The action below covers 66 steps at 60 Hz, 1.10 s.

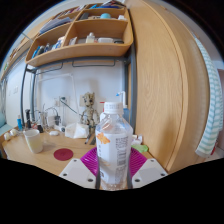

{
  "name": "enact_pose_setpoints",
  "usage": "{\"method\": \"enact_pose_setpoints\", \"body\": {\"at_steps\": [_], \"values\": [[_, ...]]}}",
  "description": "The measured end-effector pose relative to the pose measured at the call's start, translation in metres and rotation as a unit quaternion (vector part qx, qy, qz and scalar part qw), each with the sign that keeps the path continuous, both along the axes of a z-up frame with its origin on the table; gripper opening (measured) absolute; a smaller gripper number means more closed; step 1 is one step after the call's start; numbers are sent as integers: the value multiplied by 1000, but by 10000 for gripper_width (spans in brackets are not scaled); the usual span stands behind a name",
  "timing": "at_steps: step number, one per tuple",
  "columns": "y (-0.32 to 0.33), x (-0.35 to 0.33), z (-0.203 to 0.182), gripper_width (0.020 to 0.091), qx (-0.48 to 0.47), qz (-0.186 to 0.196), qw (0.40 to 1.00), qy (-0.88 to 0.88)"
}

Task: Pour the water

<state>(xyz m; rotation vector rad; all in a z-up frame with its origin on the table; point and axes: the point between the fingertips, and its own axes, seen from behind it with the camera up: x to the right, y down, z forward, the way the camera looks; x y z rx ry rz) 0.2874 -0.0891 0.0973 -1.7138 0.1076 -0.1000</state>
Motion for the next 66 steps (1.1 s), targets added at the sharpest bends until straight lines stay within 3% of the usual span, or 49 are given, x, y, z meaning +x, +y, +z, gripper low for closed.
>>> {"method": "enact_pose_setpoints", "body": {"at_steps": [9,18,30,51,66], "values": [[3,-3,0,361,-15,-3,1000,-18],[16,-30,10,364,-43,25,989,-140],[59,-92,30,365,-68,81,931,-350],[123,-189,59,371,-36,119,712,-691],[140,-238,66,369,-2,117,533,-838]]}}
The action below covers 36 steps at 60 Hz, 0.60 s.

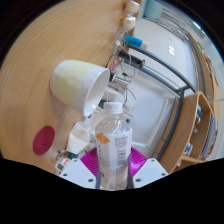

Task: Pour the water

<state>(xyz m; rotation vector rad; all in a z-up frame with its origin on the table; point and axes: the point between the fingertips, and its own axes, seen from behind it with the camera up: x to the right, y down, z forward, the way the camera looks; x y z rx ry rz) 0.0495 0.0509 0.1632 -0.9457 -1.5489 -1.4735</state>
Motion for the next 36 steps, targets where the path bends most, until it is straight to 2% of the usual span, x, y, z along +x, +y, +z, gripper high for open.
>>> {"method": "enact_pose_setpoints", "body": {"at_steps": [8,20,29,36], "values": [[3,-19,9,369,34,30,994,-103],[6,-14,-2,370,19,21,991,-132],[7,-7,-8,371,7,14,998,-68],[1,-3,2,371,-5,4,997,77]]}}
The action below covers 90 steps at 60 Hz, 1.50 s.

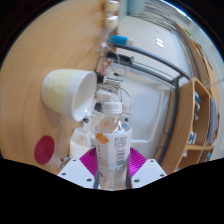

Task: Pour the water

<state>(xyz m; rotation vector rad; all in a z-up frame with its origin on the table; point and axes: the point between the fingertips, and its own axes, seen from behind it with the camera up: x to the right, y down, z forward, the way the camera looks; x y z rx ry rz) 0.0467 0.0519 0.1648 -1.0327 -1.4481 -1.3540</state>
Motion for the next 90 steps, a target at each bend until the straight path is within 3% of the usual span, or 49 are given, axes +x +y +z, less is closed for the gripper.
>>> {"method": "enact_pose_setpoints", "body": {"at_steps": [7,12,19,23,38,56,69,79,86,90], "values": [[-2,16,9,371,-35,-18,969,245],[-10,17,8,370,-55,-29,905,422],[-11,28,6,386,-104,-14,798,593],[-16,23,-8,386,-117,-29,739,663],[-6,36,-26,388,-144,-10,628,765],[1,38,-62,405,-144,-28,593,792],[-1,40,-59,409,-123,-17,593,796],[-2,42,-60,539,-118,-22,599,792],[-14,47,-66,811,-117,-48,602,788],[-29,50,-66,852,-111,-58,600,790]]}}
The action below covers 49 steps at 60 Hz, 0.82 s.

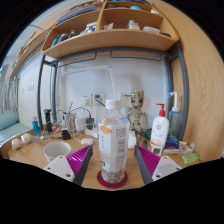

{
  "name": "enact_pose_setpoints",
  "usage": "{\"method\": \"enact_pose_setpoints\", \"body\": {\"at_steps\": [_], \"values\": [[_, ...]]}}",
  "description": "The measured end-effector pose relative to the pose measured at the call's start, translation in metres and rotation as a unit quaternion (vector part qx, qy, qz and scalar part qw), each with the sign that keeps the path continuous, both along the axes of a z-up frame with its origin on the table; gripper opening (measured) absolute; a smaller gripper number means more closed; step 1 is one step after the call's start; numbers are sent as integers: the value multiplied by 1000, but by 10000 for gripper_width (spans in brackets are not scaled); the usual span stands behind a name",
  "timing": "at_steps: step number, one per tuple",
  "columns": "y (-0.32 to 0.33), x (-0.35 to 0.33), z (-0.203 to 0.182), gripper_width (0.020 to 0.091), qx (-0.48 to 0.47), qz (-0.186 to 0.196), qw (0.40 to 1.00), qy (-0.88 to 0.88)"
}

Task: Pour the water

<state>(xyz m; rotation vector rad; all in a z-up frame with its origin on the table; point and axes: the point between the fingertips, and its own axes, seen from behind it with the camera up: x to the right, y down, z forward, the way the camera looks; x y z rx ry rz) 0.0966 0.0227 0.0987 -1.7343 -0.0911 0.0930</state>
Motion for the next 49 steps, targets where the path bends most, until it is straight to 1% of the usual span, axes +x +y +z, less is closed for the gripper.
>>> {"method": "enact_pose_setpoints", "body": {"at_steps": [3,13,20,28,35,49], "values": [[-15,2,-2,850,-5,-15,1000,8],[-65,4,-4,844,-25,-46,998,20],[-90,5,-3,845,-36,-61,997,21],[-107,5,11,845,-21,-68,997,22],[-114,5,21,845,-4,-65,998,16],[-119,3,31,843,0,-63,998,13]]}}
